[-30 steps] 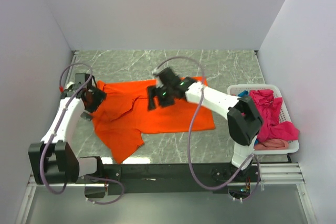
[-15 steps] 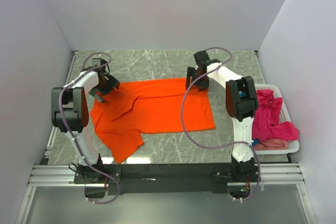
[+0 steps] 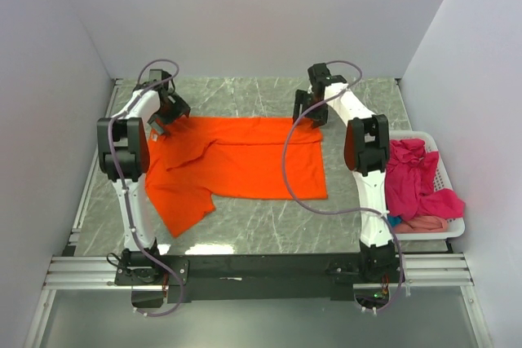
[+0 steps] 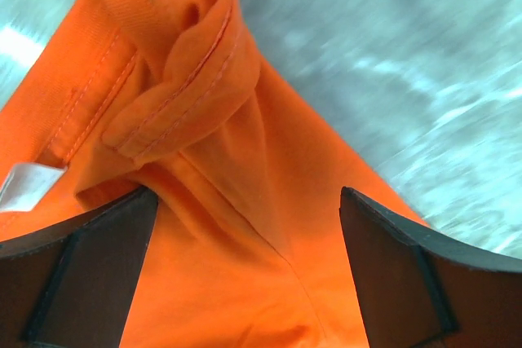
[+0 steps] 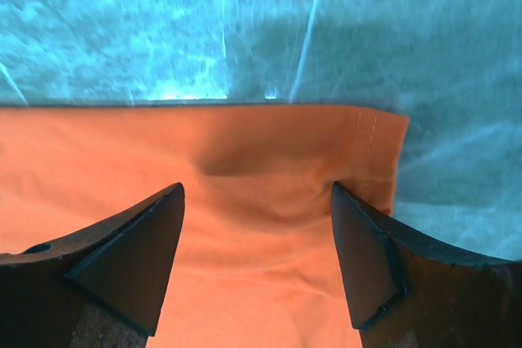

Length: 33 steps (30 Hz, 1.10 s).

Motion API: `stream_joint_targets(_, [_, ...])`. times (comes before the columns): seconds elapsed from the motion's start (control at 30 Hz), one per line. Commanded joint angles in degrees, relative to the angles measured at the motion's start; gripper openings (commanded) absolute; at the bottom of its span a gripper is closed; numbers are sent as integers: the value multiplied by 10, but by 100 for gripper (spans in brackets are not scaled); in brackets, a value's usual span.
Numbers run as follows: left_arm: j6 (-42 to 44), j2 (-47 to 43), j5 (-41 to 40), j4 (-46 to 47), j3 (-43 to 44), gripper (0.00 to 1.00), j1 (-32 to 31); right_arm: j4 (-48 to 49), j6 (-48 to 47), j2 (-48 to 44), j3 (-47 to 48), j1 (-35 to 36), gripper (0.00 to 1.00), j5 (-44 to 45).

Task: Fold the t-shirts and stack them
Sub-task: Fold the tshirt

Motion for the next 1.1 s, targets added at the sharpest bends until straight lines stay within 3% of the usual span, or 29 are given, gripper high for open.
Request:
stream_joint_targets(0.0, [21, 54, 26, -2, 70, 99, -1, -36, -8, 34, 59, -23, 79, -39])
stream_joint_targets(0.23, [23, 105, 19, -35, 175, 99, -1, -43, -15, 49, 138, -45, 79, 6])
stream_joint_targets(0.37, [30, 80, 3, -70, 232, 99, -2, -18, -30, -18, 129, -46, 79, -4])
stream_joint_targets(0.43, [22, 33, -6, -81, 216, 99, -2, -6, -17, -52, 101, -46, 79, -18])
stream_joint_targets(0.57, [-14, -94, -12, -72, 71, 99, -2, 77, -6, -214, -62, -23, 80, -37])
stream_joint_targets(0.67, [-72, -215, -5, -48, -142, 99, -2, 136, 12, -321, -201, 9, 81, -7])
stream_joint_targets(0.8, [-131, -350, -3, -49, -337, 99, -2, 201, 58, -429, -376, 39, 81, 18])
stream_joint_targets(0.97, [-157, -526, -1, -85, -550, 99, -24, 216, 80, -486, -456, 55, 81, 31])
stream_joint_targets(1.07, [-177, -610, 7, -92, -624, 99, -31, 217, 83, -495, -482, 61, 81, 33])
